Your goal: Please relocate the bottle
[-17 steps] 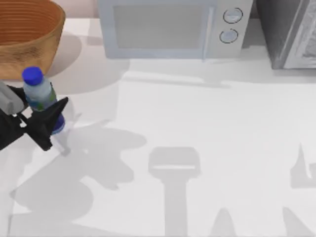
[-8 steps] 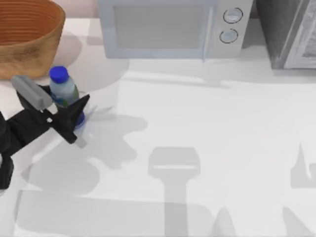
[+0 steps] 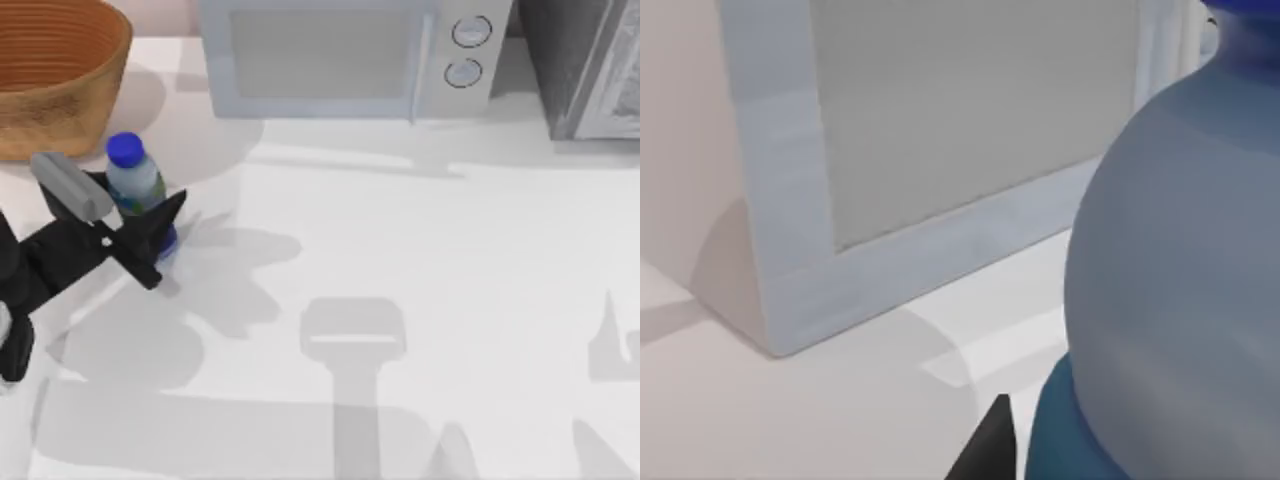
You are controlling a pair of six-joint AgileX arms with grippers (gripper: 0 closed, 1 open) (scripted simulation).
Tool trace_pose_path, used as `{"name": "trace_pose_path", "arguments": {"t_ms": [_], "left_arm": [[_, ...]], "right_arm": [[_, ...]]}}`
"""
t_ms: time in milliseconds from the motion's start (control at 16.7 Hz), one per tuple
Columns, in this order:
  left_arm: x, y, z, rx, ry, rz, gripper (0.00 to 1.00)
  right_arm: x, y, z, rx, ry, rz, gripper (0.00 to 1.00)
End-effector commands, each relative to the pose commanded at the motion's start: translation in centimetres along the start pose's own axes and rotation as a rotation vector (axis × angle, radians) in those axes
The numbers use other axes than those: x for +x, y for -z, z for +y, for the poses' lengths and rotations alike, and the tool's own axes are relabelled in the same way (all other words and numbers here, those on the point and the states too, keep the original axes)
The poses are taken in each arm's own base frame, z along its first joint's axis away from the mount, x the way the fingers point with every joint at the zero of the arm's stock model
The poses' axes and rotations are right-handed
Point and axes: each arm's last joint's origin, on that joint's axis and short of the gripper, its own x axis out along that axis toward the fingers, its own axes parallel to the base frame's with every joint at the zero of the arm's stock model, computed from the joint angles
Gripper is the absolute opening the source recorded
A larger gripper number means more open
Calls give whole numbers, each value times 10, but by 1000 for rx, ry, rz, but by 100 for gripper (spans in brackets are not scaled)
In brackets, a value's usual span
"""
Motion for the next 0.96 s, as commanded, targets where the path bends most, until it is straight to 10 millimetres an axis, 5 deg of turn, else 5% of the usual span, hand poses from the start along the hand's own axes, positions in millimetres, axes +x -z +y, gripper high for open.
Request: {"name": "trace_pose_path", "arguments": {"t_ms": [600,960], "left_arm": [[0,0,0,0,0,0,98],[0,0,0,0,0,0,100]], "right_arm": [[0,0,0,0,0,0,100],[0,0,0,0,0,0,100]]}}
